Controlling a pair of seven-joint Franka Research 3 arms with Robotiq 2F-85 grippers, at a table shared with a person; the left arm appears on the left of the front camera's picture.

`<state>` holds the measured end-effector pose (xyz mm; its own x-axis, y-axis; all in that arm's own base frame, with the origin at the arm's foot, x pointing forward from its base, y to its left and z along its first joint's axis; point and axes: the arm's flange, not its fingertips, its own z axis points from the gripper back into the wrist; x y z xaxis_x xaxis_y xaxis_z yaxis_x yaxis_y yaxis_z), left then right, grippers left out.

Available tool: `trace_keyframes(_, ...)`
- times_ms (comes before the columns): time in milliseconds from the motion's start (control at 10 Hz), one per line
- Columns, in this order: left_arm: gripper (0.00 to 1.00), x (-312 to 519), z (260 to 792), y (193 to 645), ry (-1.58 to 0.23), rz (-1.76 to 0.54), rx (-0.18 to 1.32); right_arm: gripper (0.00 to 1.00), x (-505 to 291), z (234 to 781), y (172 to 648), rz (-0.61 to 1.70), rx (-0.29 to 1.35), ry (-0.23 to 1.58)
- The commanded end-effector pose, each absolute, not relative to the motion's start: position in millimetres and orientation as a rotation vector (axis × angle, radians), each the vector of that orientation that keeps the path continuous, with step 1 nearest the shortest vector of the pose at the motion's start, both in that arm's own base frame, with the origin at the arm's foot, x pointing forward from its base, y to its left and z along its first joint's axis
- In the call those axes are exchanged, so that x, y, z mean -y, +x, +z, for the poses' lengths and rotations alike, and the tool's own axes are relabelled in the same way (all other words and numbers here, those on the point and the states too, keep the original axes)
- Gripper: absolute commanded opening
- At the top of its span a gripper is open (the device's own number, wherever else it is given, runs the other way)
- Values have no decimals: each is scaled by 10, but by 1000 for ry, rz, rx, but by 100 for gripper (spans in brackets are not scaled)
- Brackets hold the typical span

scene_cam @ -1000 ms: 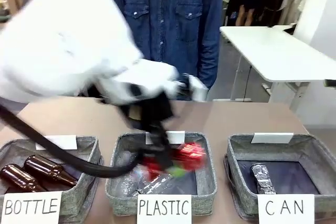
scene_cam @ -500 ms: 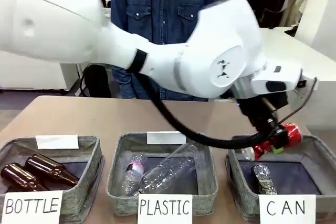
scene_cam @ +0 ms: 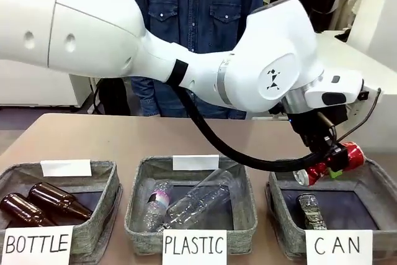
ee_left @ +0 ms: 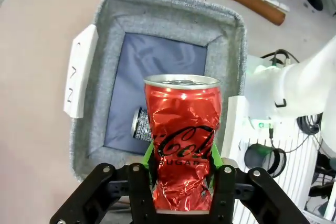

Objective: Sort the can waste into the basket.
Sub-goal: Pick up the can waste from the table and place it in the right Fabric basket.

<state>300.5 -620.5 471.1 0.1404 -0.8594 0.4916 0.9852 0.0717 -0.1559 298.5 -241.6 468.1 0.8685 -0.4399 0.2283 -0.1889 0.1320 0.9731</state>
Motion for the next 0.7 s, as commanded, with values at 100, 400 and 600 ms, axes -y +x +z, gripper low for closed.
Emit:
trace_keyframes(100, 98, 6260, 4623, 2962, -475, -1467, 322, 100, 2413, 4707, 2973, -209, 543, 1442)
trace_keyframes(400, 100, 6226, 4661, 2940, -497, -1469, 338, 100, 2413, 4707, 2973, -209, 543, 1442)
trace_keyframes(600, 100, 6207, 4680, 2933, -505, -1462, 338, 100, 2413, 4707, 2973, -209, 543, 1442)
